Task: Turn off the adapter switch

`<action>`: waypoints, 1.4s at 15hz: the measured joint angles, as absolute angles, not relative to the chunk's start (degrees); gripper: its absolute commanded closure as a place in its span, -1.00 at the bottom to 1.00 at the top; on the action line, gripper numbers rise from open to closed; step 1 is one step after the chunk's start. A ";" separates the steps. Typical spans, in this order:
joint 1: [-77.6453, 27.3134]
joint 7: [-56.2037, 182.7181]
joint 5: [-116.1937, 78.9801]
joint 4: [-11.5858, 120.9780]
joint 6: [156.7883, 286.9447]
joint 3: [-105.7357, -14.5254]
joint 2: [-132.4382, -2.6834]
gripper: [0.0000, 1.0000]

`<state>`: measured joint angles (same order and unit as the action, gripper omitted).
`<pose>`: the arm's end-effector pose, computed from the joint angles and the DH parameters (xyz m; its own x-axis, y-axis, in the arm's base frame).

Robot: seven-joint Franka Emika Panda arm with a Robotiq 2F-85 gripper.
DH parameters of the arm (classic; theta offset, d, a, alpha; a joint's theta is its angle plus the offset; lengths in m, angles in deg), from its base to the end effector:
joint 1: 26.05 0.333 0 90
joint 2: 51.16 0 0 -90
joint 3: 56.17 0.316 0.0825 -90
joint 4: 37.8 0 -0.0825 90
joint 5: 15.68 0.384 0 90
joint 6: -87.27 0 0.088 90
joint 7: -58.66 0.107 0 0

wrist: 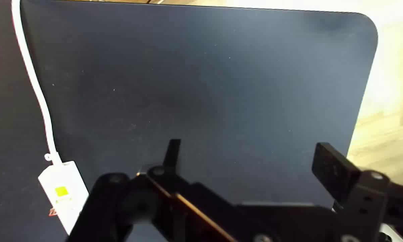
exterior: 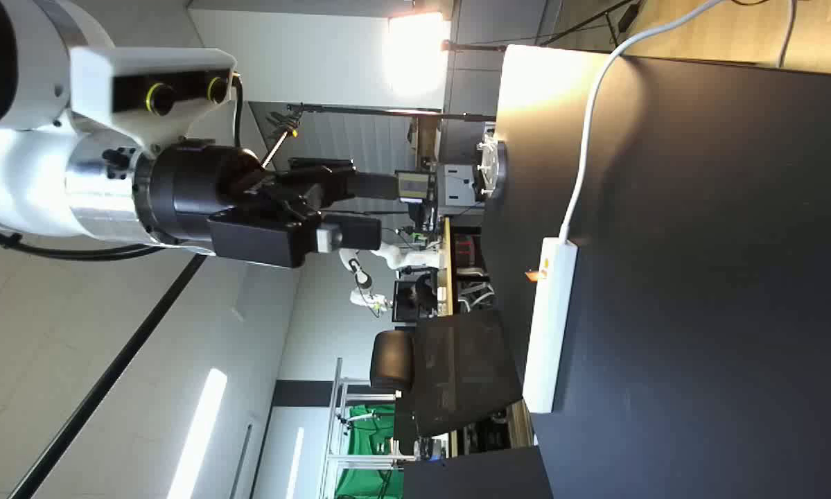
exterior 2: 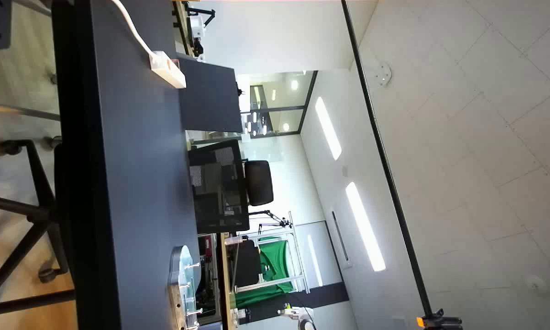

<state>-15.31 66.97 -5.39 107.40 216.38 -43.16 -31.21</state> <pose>0.3889 0.1759 0.3994 0.9880 0.1469 0.0487 0.1503 -0.9856 -0.0769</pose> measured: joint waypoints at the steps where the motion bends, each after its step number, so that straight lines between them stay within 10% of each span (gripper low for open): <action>1: -15.31 66.97 -5.39 107.40 216.38 -43.17 -31.25 -1.00; 21: -15.88 63.54 -9.36 106.89 217.88 -44.07 -31.33 -1.00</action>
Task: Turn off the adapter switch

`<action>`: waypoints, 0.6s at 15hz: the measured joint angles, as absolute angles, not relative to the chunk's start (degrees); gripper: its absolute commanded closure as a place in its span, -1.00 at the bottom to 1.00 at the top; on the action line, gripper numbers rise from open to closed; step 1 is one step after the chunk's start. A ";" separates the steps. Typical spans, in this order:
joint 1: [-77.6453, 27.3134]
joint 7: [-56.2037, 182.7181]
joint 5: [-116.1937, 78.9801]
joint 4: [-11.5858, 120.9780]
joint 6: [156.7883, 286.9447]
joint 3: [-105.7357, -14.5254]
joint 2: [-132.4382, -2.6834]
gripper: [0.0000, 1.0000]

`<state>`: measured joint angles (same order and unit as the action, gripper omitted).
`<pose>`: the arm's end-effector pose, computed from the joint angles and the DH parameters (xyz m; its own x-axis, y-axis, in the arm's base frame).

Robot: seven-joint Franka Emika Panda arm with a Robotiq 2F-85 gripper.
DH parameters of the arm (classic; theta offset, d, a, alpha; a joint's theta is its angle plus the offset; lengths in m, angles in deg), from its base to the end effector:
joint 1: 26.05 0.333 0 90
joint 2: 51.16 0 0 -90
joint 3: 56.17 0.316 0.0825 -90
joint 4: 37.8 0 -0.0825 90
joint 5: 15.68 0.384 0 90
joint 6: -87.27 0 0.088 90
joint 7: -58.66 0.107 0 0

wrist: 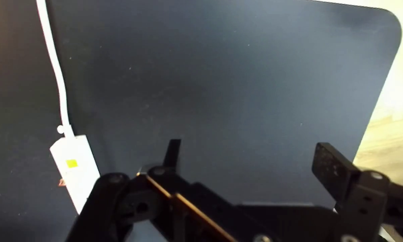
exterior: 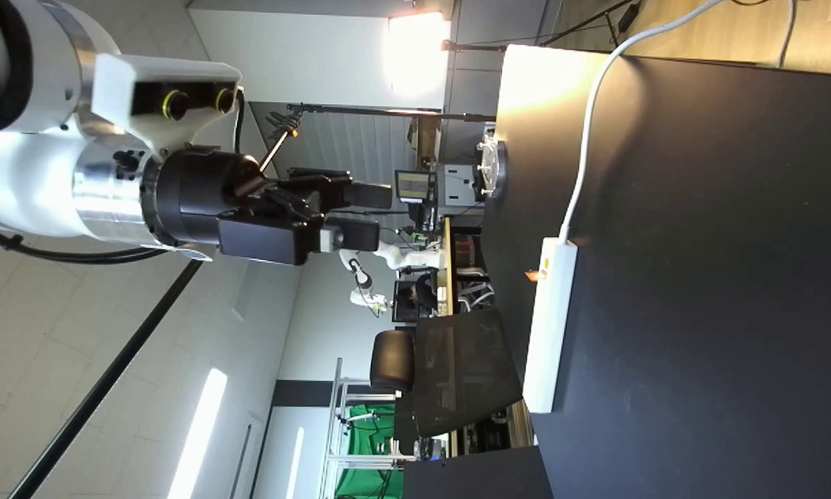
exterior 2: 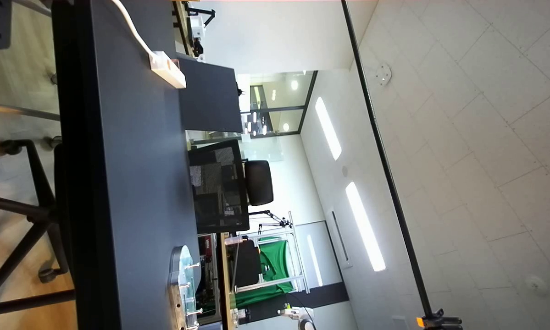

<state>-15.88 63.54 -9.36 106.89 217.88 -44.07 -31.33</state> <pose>0.3984 0.1659 0.4055 0.9705 0.2227 0.0928 0.2260 -0.9738 -0.0270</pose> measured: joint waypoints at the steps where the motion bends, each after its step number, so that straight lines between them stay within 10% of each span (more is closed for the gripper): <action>1: -16.44 61.48 -11.67 106.26 218.32 -44.76 -31.53 -1.00; 9: -21.70 39.82 -19.89 90.25 220.79 -53.56 -45.42 0.22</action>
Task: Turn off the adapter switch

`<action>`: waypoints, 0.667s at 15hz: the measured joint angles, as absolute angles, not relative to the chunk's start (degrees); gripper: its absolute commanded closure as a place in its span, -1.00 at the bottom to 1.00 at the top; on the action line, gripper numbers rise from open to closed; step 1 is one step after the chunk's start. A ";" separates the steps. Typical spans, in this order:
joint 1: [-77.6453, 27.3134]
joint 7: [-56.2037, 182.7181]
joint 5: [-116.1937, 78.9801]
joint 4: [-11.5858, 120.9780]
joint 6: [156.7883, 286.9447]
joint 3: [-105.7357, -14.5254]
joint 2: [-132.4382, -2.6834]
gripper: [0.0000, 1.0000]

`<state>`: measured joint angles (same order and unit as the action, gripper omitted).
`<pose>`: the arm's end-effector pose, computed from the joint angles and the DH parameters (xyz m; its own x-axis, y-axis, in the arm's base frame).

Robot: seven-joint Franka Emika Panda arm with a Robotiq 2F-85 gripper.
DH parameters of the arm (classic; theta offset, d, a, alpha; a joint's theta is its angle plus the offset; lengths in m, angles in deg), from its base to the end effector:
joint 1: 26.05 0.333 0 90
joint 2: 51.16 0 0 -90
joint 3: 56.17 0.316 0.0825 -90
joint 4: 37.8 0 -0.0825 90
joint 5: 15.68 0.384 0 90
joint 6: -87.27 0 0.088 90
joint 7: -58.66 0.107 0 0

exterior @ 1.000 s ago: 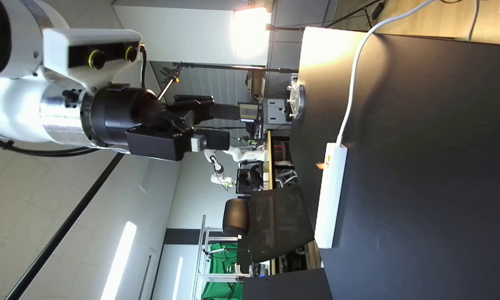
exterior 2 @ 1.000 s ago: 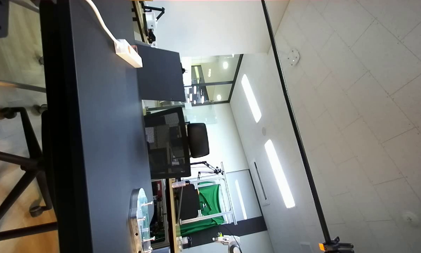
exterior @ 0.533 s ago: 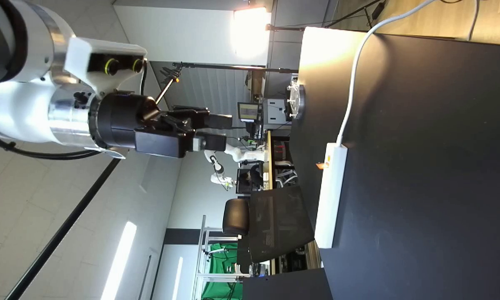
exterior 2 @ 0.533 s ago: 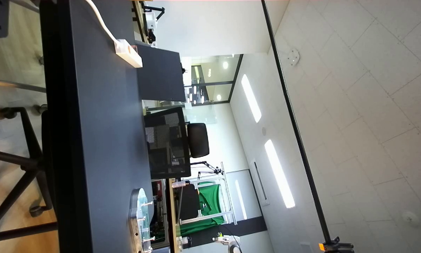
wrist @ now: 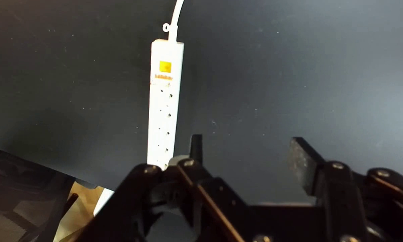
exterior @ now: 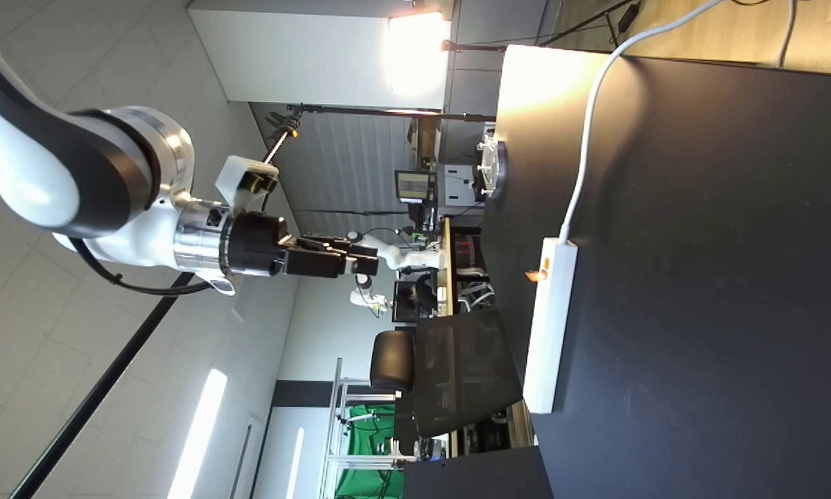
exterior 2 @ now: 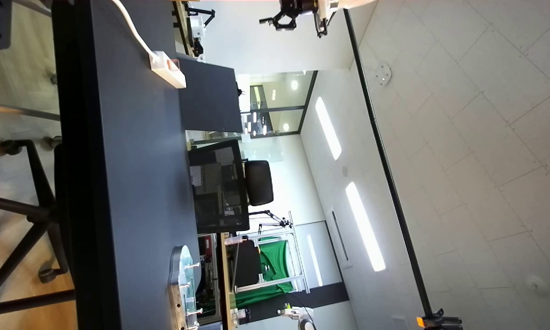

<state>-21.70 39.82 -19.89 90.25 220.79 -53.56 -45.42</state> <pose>0.5225 0.0629 0.4323 0.8632 0.4786 0.1607 0.4631 -0.8774 0.1252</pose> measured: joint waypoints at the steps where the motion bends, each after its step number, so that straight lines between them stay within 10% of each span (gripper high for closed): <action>1: -22.13 37.89 -19.59 87.81 220.68 -54.26 -48.18 0.38; 2: -22.64 36.16 -19.11 85.36 220.48 -54.76 -51.10 0.00; 5: -23.91 34.74 -18.82 79.66 219.82 -55.29 -58.09 0.37; 10: -23.88 34.70 -18.80 77.80 218.99 -55.20 -59.53 0.37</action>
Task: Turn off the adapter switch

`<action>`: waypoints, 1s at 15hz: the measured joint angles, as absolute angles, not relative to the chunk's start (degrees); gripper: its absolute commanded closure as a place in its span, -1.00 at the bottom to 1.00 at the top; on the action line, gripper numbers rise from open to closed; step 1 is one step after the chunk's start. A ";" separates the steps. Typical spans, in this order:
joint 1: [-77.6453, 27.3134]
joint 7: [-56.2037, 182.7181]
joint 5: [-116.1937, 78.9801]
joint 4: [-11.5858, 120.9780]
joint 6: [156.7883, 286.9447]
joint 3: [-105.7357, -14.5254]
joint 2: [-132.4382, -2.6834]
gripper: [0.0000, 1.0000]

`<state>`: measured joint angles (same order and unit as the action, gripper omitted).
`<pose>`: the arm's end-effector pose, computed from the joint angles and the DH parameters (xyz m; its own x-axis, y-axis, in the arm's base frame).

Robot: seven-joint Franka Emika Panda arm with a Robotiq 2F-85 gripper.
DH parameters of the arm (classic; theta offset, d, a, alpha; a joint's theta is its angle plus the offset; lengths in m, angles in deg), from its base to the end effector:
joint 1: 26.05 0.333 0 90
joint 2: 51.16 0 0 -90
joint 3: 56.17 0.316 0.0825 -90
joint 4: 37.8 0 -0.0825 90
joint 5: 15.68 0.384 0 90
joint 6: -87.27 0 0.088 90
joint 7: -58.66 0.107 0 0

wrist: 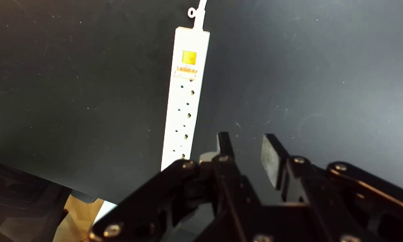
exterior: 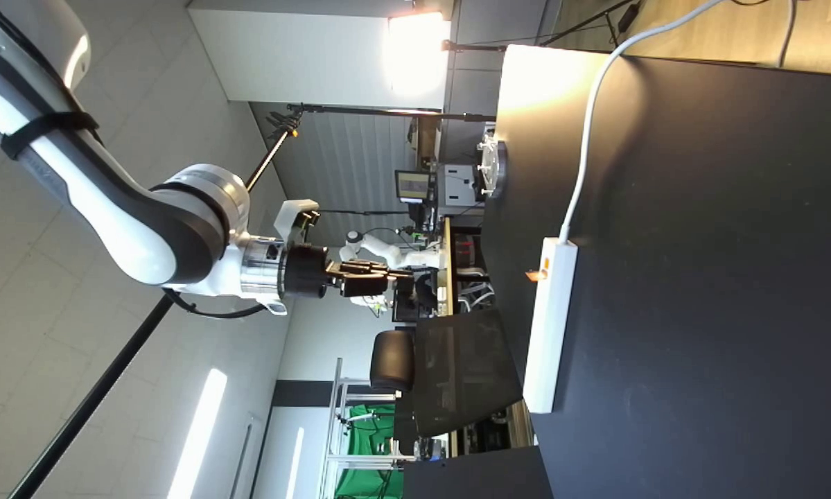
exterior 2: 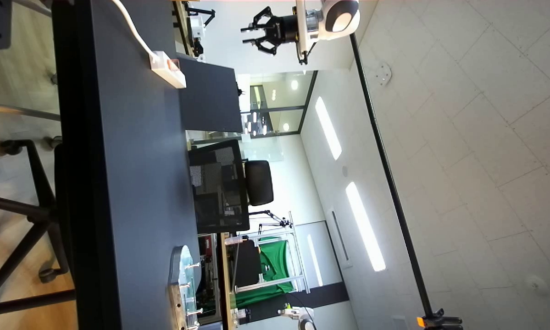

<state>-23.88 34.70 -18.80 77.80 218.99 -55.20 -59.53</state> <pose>0.5930 0.0311 0.3934 0.8674 0.4864 0.1053 0.4783 -0.8732 0.0935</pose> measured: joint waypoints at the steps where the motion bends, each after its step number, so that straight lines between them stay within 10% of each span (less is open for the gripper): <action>1: -23.88 34.69 -18.80 77.73 218.97 -55.20 -59.53 0.37; 9: -23.88 34.69 -18.80 77.72 218.96 -55.20 -59.53 0.37; 10: -23.88 34.69 -18.80 77.72 218.96 -55.20 -59.53 0.84; 15: -24.07 34.68 -18.85 77.81 219.28 -55.04 -60.23 1.00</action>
